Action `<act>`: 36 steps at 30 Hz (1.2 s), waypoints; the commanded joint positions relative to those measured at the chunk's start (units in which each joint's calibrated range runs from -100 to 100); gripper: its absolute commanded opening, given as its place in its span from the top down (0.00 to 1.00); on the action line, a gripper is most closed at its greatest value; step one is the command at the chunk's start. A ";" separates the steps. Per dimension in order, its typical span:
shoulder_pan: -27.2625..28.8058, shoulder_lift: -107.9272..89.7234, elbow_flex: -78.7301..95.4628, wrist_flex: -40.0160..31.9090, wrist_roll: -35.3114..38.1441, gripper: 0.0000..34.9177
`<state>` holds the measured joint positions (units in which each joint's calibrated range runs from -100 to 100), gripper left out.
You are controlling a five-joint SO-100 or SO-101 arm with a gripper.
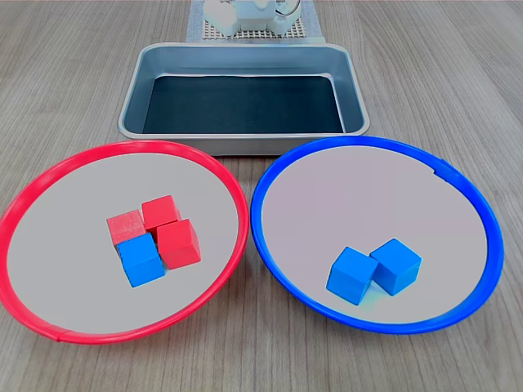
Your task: Relocate any blue block in the red dish to the blue dish, correcting any misplacements.
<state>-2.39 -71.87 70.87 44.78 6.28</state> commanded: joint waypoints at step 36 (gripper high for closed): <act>16.18 83.76 -65.45 -16.01 4.93 0.87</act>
<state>13.45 10.91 9.71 29.20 11.26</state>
